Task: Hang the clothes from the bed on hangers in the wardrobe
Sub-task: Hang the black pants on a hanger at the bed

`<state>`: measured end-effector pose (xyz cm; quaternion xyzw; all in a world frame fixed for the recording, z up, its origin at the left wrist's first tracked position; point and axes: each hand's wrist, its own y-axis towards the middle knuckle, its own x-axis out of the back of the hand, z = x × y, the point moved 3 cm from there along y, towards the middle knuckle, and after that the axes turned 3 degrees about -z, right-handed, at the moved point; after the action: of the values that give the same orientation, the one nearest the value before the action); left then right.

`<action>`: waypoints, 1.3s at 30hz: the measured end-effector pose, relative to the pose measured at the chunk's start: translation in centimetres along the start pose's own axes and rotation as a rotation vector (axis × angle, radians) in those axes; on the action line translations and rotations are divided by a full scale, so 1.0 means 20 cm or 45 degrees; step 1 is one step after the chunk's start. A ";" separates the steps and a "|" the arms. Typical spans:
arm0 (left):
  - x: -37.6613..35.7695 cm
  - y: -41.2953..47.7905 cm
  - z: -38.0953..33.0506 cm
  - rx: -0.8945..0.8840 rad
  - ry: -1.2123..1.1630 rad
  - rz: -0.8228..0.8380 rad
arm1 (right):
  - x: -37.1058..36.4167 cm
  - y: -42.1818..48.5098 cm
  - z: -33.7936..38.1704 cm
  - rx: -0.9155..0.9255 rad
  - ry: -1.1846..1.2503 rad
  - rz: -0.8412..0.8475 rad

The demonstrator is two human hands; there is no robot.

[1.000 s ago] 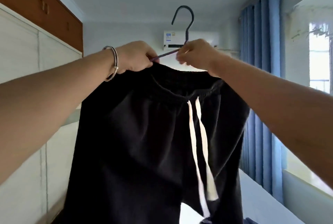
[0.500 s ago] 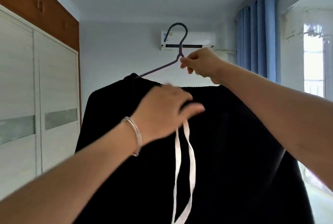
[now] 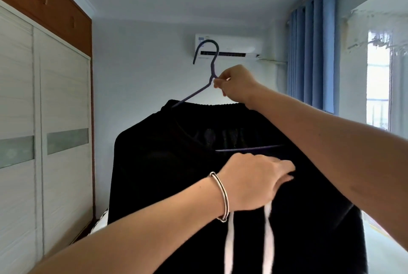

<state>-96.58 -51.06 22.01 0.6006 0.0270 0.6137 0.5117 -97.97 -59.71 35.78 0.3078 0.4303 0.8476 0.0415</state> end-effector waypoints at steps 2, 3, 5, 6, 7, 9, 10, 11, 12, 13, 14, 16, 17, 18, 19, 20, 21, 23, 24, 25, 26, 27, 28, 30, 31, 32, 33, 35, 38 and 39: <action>-0.01 -0.01 0.03 0.069 -0.068 0.040 | 0.02 -0.02 -0.04 -0.006 0.004 0.004; -0.01 -0.02 0.07 0.098 -0.054 -0.001 | 0.04 -0.03 -0.05 0.001 0.023 0.006; 0.02 -0.08 0.16 0.117 0.124 -0.202 | 0.09 -0.05 -0.06 0.036 0.031 -0.021; 0.03 -0.12 0.21 0.176 0.205 -0.324 | 0.12 -0.05 -0.05 0.059 0.025 -0.044; 0.03 -0.16 0.25 0.268 0.272 -0.453 | 0.14 -0.04 -0.05 0.079 0.023 -0.061; 0.02 -0.24 0.33 0.450 0.380 -0.640 | 0.18 -0.04 -0.03 0.105 0.014 -0.074; 0.01 -0.28 0.36 0.499 0.411 -0.693 | 0.19 -0.04 -0.02 0.111 0.006 -0.081; -0.01 -0.32 0.37 0.517 0.422 -0.734 | 0.20 -0.04 -0.01 0.112 -0.003 -0.091; -0.04 -0.36 0.36 0.515 0.410 -0.761 | 0.20 -0.05 -0.02 0.111 -0.013 -0.102; -0.07 -0.39 0.34 0.508 0.368 -0.762 | 0.21 -0.05 -0.02 0.108 -0.022 -0.112; -0.10 -0.41 0.31 0.513 0.273 -0.740 | 0.21 -0.05 -0.03 0.103 -0.031 -0.117; -0.15 -0.41 0.21 0.617 -0.115 -0.632 | 0.20 -0.06 -0.03 0.085 -0.040 -0.118; -0.17 -0.38 0.17 0.733 -0.403 -0.544 | 0.19 -0.06 -0.03 0.075 -0.038 -0.116; -0.19 -0.33 0.14 0.860 -0.693 -0.455 | 0.18 -0.06 -0.03 0.068 -0.034 -0.113; -0.21 -0.28 0.13 0.967 -0.927 -0.421 | 0.17 -0.07 -0.02 0.062 -0.033 -0.111; -0.24 -0.22 0.14 1.042 -1.088 -0.409 | 0.16 -0.07 -0.02 0.059 -0.035 -0.112; -0.24 -0.16 0.16 1.065 -1.153 -0.410 | 0.15 -0.07 -0.01 0.057 -0.038 -0.116; -0.20 -0.09 0.17 1.050 -1.148 -0.455 | 0.15 -0.07 -0.01 0.049 -0.046 -0.134; -0.18 -0.07 0.17 1.024 -1.160 -0.483 | 0.16 -0.07 -0.01 0.043 -0.056 -0.145; -0.18 -0.06 0.17 0.990 -1.160 -0.490 | 0.16 -0.08 -0.02 0.037 -0.067 -0.155; -0.18 -0.06 0.17 0.965 -1.169 -0.461 | 0.17 -0.08 -0.03 0.029 -0.078 -0.164; -0.17 -0.06 0.16 0.961 -1.177 -0.433 | 0.17 -0.09 -0.03 0.020 -0.088 -0.171; -0.17 -0.06 0.16 0.982 -1.180 -0.392 | 0.16 -0.10 -0.03 0.008 -0.095 -0.172; -0.16 -0.05 0.17 1.044 -1.056 -0.274 | 0.14 -0.11 -0.01 -0.009 -0.095 -0.166; -0.15 -0.05 0.15 1.055 -0.972 -0.237 | 0.13 -0.12 0.00 -0.013 -0.089 -0.162; -0.15 -0.05 0.13 1.038 -0.882 -0.236 | 0.12 -0.13 0.01 -0.017 -0.083 -0.160; -0.14 -0.05 0.11 0.991 -0.744 -0.250 | 0.11 -0.13 0.01 -0.029 -0.076 -0.165; -0.13 -0.07 0.04 0.797 -0.317 -0.265 | 0.10 -0.13 0.00 -0.075 -0.064 -0.176; -0.15 -0.11 -0.10 0.494 -0.048 -0.267 | 0.09 -0.13 -0.03 -0.128 -0.069 -0.157; -0.15 -0.13 -0.15 0.425 -0.029 -0.204 | 0.09 -0.13 -0.04 -0.135 -0.081 -0.149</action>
<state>-98.05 -50.07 17.49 0.6802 0.1704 0.5510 0.4524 -100.31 -57.95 34.33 0.3061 0.4006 0.8551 0.1208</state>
